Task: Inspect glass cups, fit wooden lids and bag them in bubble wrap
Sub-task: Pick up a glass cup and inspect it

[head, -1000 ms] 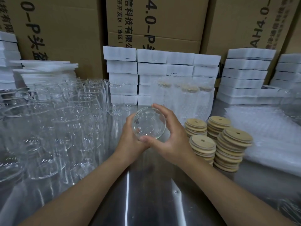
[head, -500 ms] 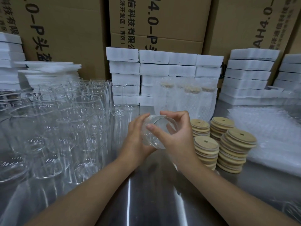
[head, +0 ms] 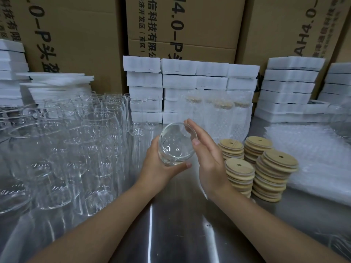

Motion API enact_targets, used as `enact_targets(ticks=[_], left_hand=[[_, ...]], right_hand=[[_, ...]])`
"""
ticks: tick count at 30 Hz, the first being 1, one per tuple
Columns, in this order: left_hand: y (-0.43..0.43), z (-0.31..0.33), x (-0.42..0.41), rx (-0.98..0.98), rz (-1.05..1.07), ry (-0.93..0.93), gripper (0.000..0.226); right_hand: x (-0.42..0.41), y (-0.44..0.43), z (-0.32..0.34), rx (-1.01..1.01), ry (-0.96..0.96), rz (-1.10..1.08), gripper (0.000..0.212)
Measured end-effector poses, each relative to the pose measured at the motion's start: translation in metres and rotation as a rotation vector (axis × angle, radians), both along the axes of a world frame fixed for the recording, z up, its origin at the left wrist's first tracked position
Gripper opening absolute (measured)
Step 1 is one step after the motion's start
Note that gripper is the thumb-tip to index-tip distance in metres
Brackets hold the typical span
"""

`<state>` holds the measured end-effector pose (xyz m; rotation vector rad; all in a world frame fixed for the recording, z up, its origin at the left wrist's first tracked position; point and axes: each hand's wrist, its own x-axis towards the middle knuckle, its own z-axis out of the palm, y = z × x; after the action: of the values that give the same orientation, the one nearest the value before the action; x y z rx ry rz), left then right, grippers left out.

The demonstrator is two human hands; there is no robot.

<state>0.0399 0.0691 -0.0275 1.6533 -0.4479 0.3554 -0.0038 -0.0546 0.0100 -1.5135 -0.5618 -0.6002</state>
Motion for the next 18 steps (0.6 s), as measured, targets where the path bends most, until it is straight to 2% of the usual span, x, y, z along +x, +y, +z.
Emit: enact_targets(ticks=[3,6,12,15,18], left_hand=[[0.001,0.001,0.0,-0.021,0.021,-0.009,0.085],[0.003,0.001,0.001,-0.004,0.047,-0.01,0.093],[0.005,0.002,0.001,0.096,0.108,-0.069,0.091],[0.005,0.005,-0.003,0.142,0.166,-0.105,0.081],[0.002,0.01,-0.009,0.121,0.177,-0.094,0.08]], right_hand=[[-0.001,0.0,-0.001,-0.09,-0.005,0.024,0.049],[-0.002,0.001,-0.003,-0.19,-0.047,-0.044,0.057],[0.0,0.004,-0.006,-0.124,-0.036,-0.08,0.067],[0.001,0.003,-0.005,-0.13,-0.036,-0.099,0.068],[0.002,0.001,-0.002,-0.101,-0.021,-0.093,0.057]])
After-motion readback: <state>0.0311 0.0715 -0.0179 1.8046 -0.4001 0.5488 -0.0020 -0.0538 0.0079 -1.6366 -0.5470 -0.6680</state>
